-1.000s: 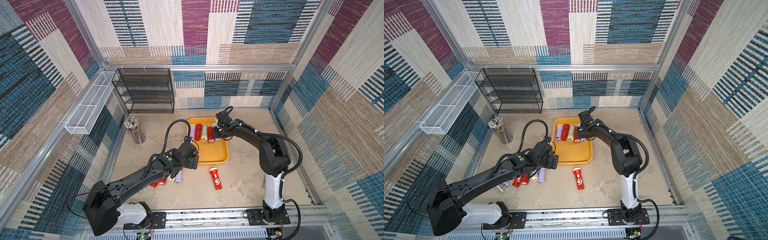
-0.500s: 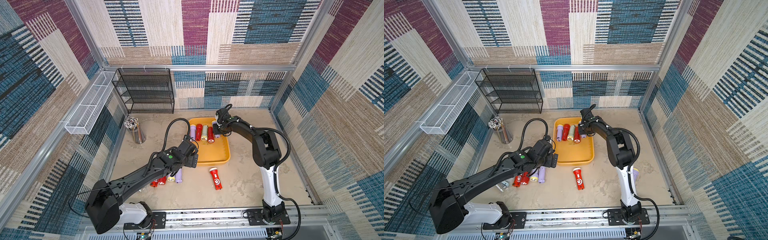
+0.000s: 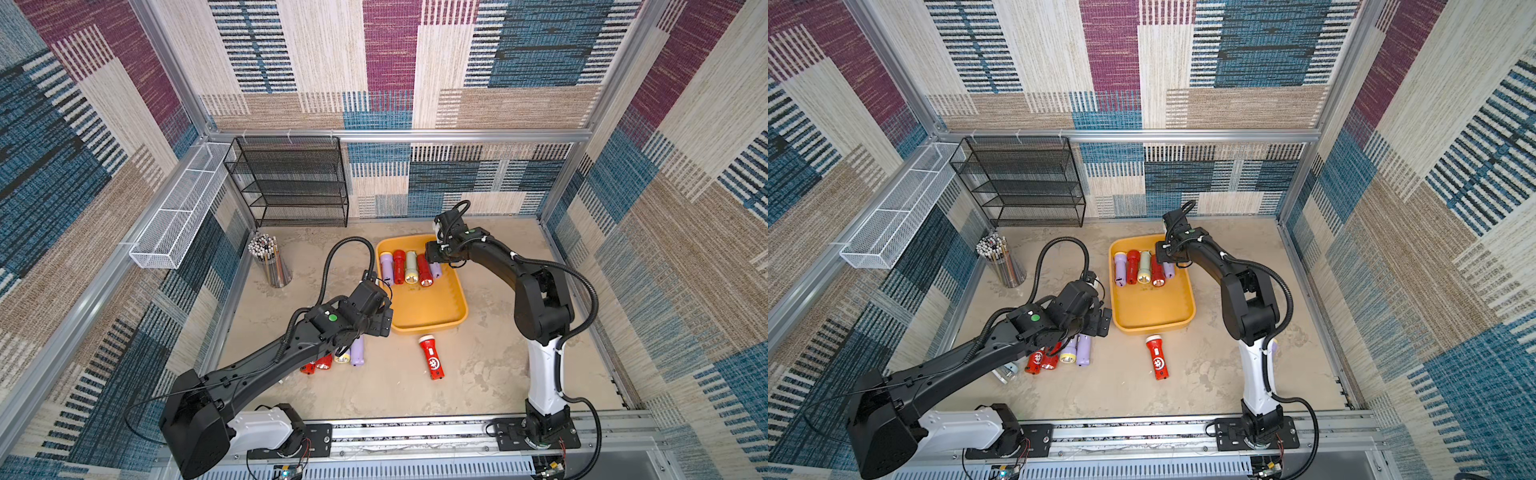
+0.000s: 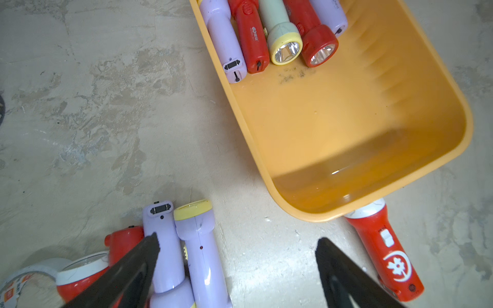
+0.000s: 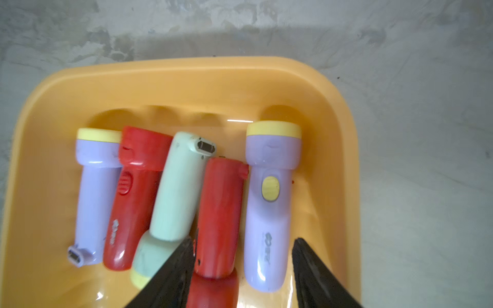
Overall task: Put the flashlights into the storage boxes
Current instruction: Place the flashlight at the storage box.
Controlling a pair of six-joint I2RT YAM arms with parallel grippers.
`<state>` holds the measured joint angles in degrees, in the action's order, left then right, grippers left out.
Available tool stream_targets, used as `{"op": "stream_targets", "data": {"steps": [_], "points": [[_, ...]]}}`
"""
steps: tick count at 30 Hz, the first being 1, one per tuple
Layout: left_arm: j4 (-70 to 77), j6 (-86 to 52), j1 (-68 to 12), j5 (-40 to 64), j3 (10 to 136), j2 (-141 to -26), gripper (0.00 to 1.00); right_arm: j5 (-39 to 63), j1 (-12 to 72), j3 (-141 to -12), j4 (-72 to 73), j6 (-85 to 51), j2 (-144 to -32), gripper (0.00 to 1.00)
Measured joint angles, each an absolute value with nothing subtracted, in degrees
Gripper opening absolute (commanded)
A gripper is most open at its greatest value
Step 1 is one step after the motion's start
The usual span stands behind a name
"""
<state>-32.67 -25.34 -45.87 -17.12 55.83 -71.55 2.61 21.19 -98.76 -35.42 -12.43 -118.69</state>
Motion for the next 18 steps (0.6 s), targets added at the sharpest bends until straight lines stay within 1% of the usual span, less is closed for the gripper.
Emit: {"op": "stream_targets", "data": {"steps": [4, 8, 18], "points": [[-33.08, -25.61, -45.89, -16.49, 54.74, -69.41, 0.95, 2.98, 21.58, -93.71, -34.76, -12.80, -112.22, 0.62], [-33.54, -26.44, -45.89, -15.90, 53.39, -67.42, 0.95, 3.44, 24.05, -86.59, -33.98, -12.88, -104.68, 0.62], [-33.82, -29.45, -46.46, -14.39, 50.00, -62.57, 0.94, 3.18, 36.69, -72.01, -35.44, -15.92, -88.33, 0.61]]}}
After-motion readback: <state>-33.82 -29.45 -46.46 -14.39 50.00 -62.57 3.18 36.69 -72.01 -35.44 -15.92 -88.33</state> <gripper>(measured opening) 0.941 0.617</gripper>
